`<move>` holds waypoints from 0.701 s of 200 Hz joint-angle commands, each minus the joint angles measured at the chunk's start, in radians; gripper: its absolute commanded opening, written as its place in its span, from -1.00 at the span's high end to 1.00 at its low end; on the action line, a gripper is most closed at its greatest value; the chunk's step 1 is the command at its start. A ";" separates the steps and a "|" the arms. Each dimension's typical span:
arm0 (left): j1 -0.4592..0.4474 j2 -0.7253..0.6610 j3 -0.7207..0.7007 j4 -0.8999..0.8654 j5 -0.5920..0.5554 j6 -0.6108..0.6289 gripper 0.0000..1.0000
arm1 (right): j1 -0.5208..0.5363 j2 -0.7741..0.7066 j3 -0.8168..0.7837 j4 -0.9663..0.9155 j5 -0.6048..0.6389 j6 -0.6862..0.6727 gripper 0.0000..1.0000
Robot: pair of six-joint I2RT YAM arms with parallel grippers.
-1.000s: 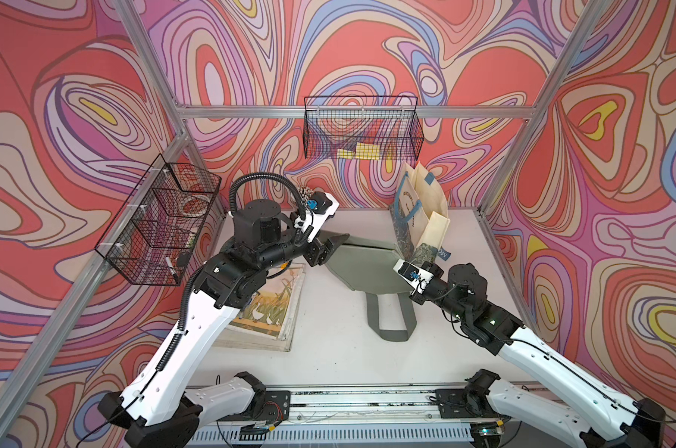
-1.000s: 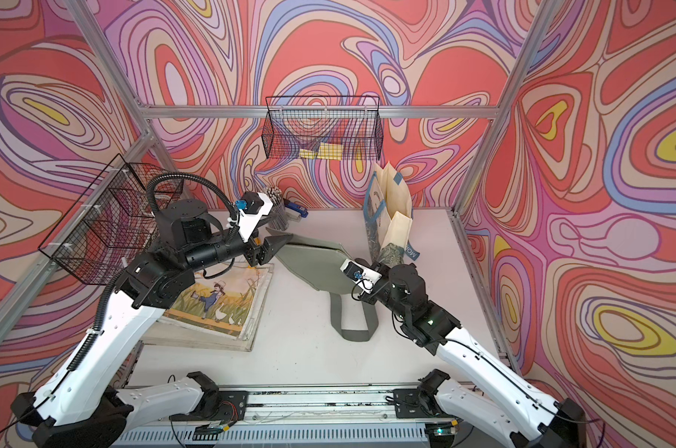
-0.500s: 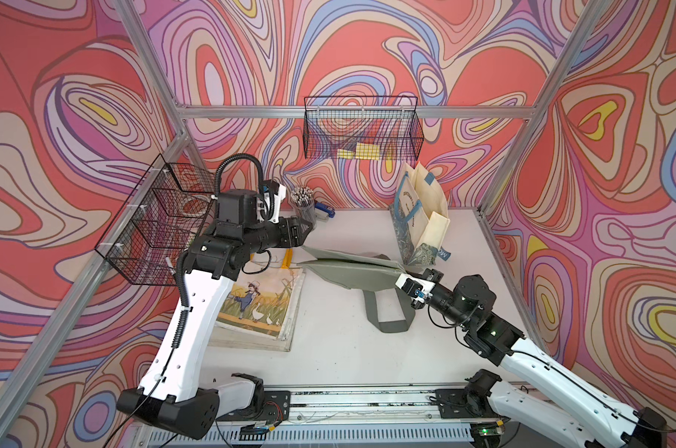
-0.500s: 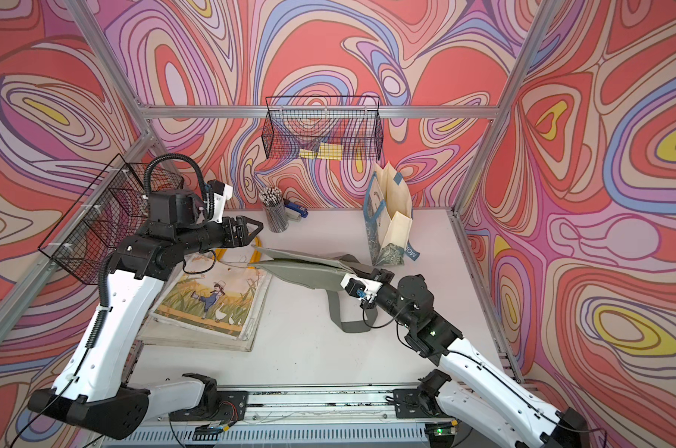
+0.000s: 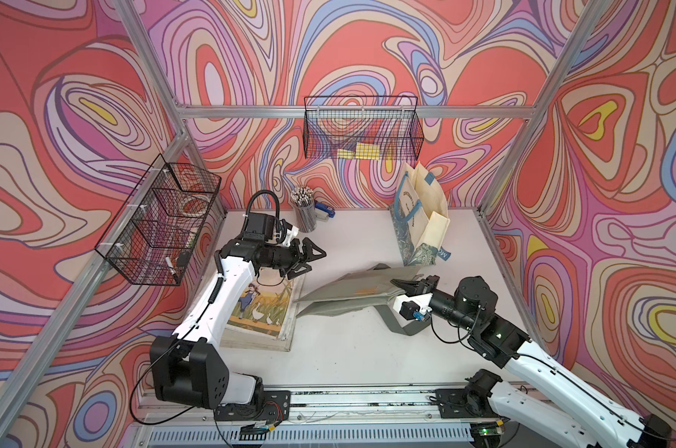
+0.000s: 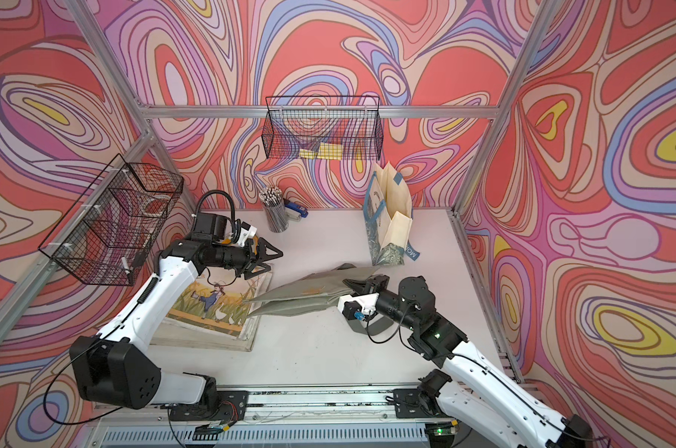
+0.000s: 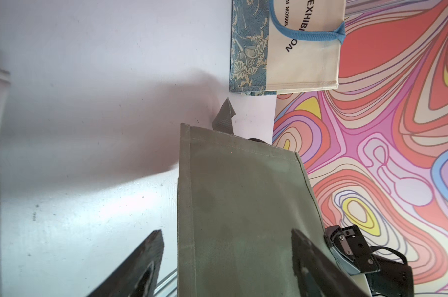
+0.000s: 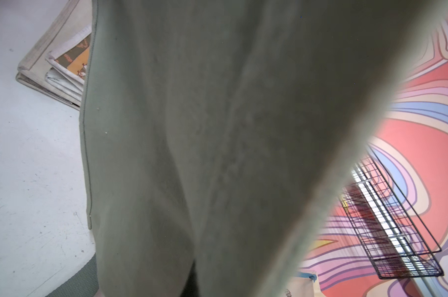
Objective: Put away the canvas bag
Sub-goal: Place the canvas bag at the center of the board.
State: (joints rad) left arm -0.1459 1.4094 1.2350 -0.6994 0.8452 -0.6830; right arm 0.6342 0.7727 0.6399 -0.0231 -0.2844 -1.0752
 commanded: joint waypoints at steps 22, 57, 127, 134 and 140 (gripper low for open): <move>0.002 -0.012 -0.208 0.257 0.118 -0.238 -0.71 | -0.004 0.044 0.056 0.103 -0.045 -0.067 1.00; -0.017 -0.042 -0.356 0.477 0.142 -0.396 -0.73 | -0.002 0.092 0.079 0.141 -0.061 -0.100 1.00; -0.113 -0.022 -0.587 0.955 0.099 -0.757 -0.79 | 0.000 0.148 0.096 0.169 -0.042 -0.147 1.00; -0.121 -0.012 -0.595 0.990 0.093 -0.776 -0.79 | 0.002 0.153 0.096 0.173 -0.041 -0.147 1.00; -0.125 -0.002 -0.603 1.032 0.090 -0.799 -0.76 | 0.004 0.158 0.095 0.176 -0.040 -0.147 1.00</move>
State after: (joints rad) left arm -0.2455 1.3857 0.6544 0.0860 0.9554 -1.3277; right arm 0.6342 0.9234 0.7010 0.0608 -0.3229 -1.2171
